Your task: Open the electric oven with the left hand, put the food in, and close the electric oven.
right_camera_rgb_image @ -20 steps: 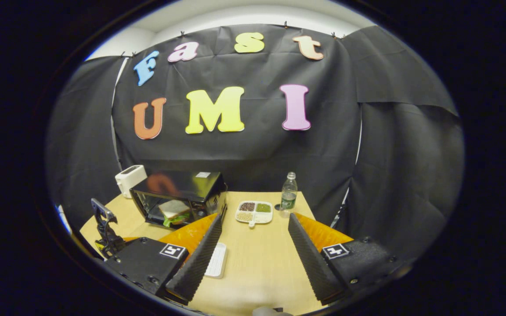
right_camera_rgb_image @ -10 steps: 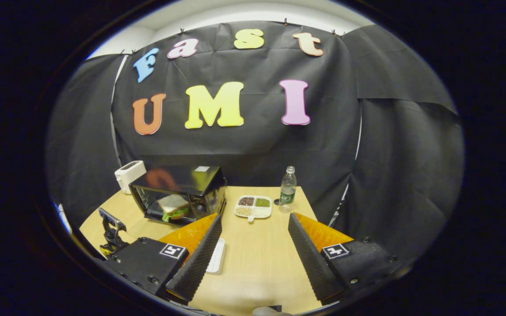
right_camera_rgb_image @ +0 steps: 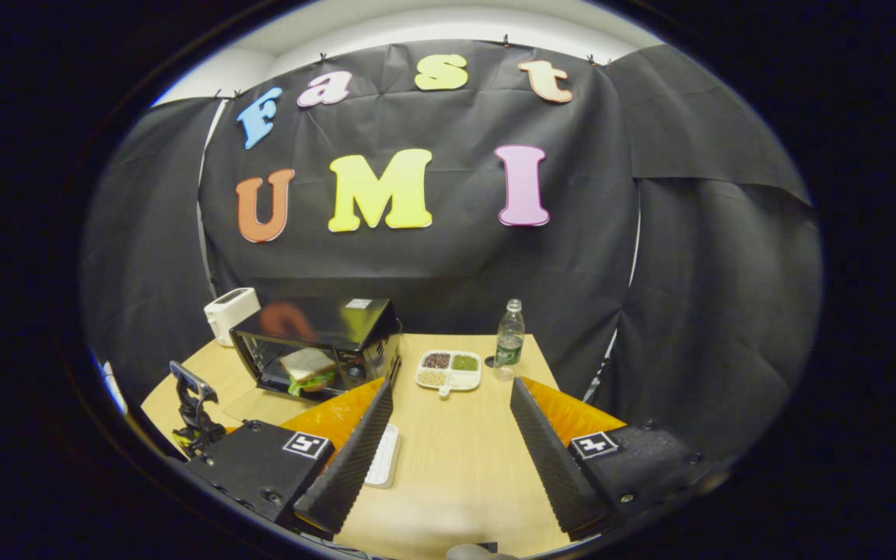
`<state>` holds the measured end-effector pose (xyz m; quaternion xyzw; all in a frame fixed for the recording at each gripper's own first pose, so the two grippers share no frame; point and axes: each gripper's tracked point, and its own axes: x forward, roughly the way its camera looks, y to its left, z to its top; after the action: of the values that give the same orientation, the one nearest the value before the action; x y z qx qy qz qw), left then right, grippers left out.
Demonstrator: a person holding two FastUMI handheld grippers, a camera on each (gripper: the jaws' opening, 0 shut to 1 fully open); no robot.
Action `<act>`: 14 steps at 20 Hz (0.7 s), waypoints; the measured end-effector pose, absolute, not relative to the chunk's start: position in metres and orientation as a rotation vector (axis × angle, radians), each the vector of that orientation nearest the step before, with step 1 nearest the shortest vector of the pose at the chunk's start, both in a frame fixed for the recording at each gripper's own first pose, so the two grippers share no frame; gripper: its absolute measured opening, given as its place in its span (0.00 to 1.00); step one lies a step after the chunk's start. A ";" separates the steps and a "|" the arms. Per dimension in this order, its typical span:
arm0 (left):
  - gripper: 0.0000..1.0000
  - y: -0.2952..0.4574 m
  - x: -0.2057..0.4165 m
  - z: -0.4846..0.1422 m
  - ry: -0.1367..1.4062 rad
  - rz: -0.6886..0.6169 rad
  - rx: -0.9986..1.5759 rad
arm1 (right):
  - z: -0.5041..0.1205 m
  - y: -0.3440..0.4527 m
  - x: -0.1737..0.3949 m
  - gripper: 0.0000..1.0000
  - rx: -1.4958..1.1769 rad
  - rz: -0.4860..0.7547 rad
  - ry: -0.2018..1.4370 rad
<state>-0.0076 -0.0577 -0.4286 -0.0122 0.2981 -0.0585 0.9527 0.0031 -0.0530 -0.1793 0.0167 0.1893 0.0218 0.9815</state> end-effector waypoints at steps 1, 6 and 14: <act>0.96 -0.057 -0.007 -0.423 0.598 -0.119 -0.023 | -0.177 -0.052 0.003 0.97 0.041 0.045 0.376; 0.96 -0.054 0.011 -0.383 0.540 -0.123 -0.007 | -0.167 -0.056 0.004 0.97 0.057 0.040 0.357; 0.96 -0.050 0.062 -0.330 0.449 -0.127 -0.002 | -0.150 -0.068 0.008 0.96 0.084 0.009 0.321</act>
<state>0.0619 -0.0500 -0.3295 -0.0011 0.2224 -0.0629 0.9729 0.0078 -0.0677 -0.1501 0.0418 0.1599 0.0044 0.9862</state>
